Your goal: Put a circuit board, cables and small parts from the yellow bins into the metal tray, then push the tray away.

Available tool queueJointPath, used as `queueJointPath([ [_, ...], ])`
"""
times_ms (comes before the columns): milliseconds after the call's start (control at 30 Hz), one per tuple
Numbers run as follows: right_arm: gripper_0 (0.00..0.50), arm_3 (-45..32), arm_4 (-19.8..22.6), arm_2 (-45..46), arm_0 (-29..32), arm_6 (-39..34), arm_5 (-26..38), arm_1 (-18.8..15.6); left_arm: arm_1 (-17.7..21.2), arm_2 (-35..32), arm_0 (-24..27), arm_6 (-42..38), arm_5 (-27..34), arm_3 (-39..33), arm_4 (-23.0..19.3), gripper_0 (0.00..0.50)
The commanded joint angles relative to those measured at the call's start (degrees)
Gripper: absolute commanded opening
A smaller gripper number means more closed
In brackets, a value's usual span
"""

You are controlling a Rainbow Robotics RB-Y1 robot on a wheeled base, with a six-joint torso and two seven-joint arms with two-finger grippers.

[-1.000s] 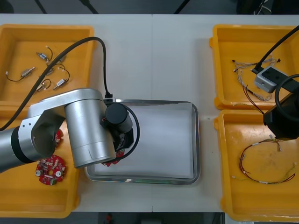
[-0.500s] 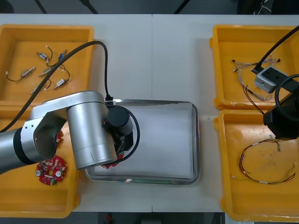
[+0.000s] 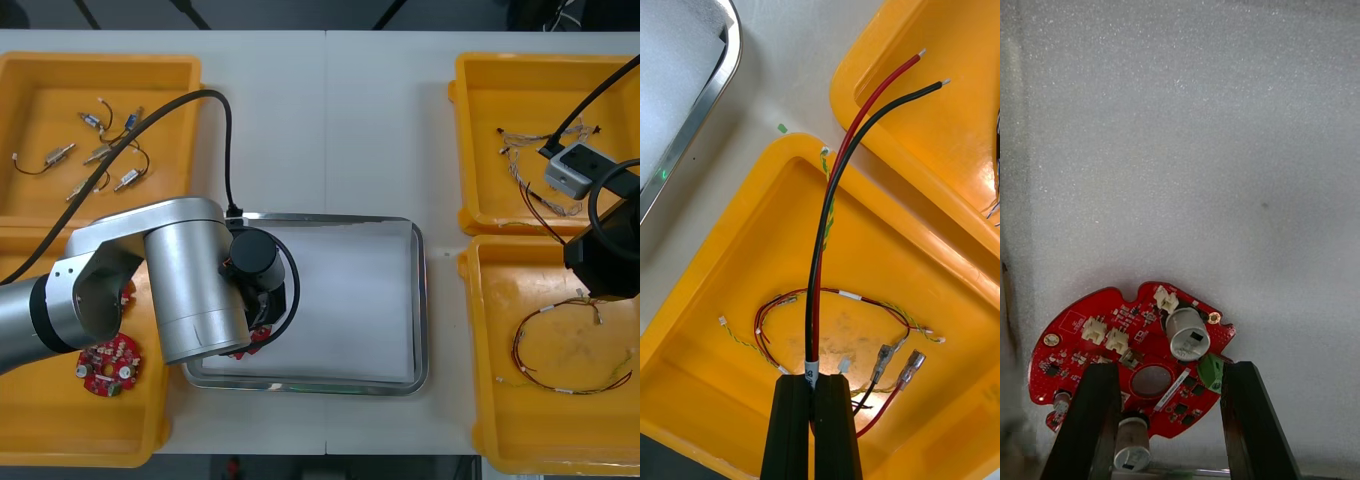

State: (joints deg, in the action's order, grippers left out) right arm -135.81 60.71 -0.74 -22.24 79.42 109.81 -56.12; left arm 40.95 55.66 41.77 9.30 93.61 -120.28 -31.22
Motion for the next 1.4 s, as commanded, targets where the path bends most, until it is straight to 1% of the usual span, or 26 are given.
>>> queueJointPath([
  [33, 0.000, -1.4, -0.3, -0.1, -0.4, 1.9, 0.2, -2.2, 0.4, 0.8, 3.4, 1.4, -0.2, -3.6, -0.1, 0.423],
  [67, 0.000, -1.4, -0.3, -0.1, -0.4, 1.9, 0.2, -2.2, 0.7, 0.7, 3.6, 1.3, -0.1, -4.1, -0.2, 0.428],
  [100, 0.000, -1.4, -0.3, -0.1, -0.4, 1.9, 0.2, -2.2, 2.0, -0.5, 4.2, 1.2, 0.5, -6.0, -1.7, 0.453],
  [167, 0.000, -1.4, -0.3, -0.1, -0.4, 1.9, 0.2, -2.2, 3.3, -2.2, 4.8, 1.3, 1.0, -7.8, -4.2, 0.474],
  [200, 0.000, -1.4, -0.3, -0.1, -0.4, 1.9, 0.2, -2.2, 4.6, -3.8, 5.3, 1.3, 1.4, -9.4, -6.5, 0.481],
  [267, 0.000, -1.4, -0.3, -0.1, -0.4, 1.9, 0.2, -2.2, 5.9, -5.5, 6.0, 1.3, 1.8, -10.8, -9.0, 0.493],
  [300, 0.000, -1.4, -0.3, -0.1, -0.4, 1.9, 0.2, -2.2, 7.5, -8.0, 6.7, 1.2, 2.0, -12.7, -12.5, 0.500],
  [333, 0.000, -1.4, -0.3, -0.1, -0.4, 1.9, 0.2, -2.2, 7.5, -8.0, 6.7, 1.2, 2.0, -12.7, -12.5, 0.500],
  [367, 0.000, -1.4, -0.3, -0.1, -0.4, 1.9, 0.2, -2.2, 9.1, -10.4, 7.2, 1.3, 2.5, -14.3, -15.6, 0.500],
  [400, 0.000, -1.4, -0.3, -0.1, -0.4, 1.9, 0.2, -2.2, 9.7, -11.1, 7.4, 1.4, 2.5, -14.7, -16.7, 0.500],
  [433, 0.000, -1.4, -0.3, -0.1, -0.4, 1.9, 0.2, -2.2, 11.2, -13.5, 7.7, 1.4, 2.6, -15.7, -19.8, 0.500],
  [467, 0.000, -1.4, -0.3, -0.1, -0.4, 1.9, 0.2, -2.2, 11.8, -14.2, 7.8, 1.6, 2.6, -16.0, -20.7, 0.500],
  [533, 0.000, -1.4, -0.3, -0.1, -0.4, 1.9, 0.2, -2.2, 14.1, -17.2, 7.9, 1.9, 2.6, -16.8, -24.8, 0.500],
  [600, 0.000, -1.4, -0.3, -0.1, -0.4, 1.9, 0.2, -2.2, 15.0, -18.7, 7.9, 2.2, 2.6, -17.3, -26.5, 0.500],
  [633, 0.000, -1.4, -0.3, -0.1, -0.4, 1.9, 0.2, -2.2, 16.8, -21.0, 8.0, 2.7, 2.6, -17.6, -29.1, 0.500],
  [733, 0.000, -1.4, -0.3, -0.1, -0.4, 1.9, 0.2, -2.2, 19.2, -23.5, 8.2, 3.4, 2.5, -17.8, -32.2, 0.500],
  [833, 0.000, -1.2, -0.2, -1.8, -0.2, 2.1, 0.2, -2.1, 23.3, -26.7, 8.6, 8.3, 2.0, -17.4, -35.7, 0.500],
  [967, 0.000, -2.1, 0.0, -4.1, -2.3, 2.7, 0.2, -3.6, 27.2, -29.3, 8.5, 15.1, -0.2, -14.9, -38.5, 0.500],
  [1033, 0.000, -2.1, 0.3, -5.8, -3.8, 2.9, 0.2, -3.6, 28.5, -30.1, 8.5, 18.4, -0.6, -13.1, -39.1, 0.500],
  [1133, 0.000, -2.1, 0.7, -8.7, -5.8, 3.4, 0.1, -3.6, 29.5, -30.9, 8.5, 22.6, -1.2, -10.4, -39.2, 0.500],
  [1233, 0.000, -2.1, 0.9, -12.3, -8.6, 3.7, -2.0, -3.4, 30.6, -31.5, 8.5, 27.0, -1.9, -7.6, -39.1, 0.500],
  [1400, 0.000, -2.1, 0.8, -19.1, -13.8, 4.3, -4.0, -2.0, 32.5, -31.6, 8.5, 36.6, -4.0, -2.3, -39.0, 0.500],
])
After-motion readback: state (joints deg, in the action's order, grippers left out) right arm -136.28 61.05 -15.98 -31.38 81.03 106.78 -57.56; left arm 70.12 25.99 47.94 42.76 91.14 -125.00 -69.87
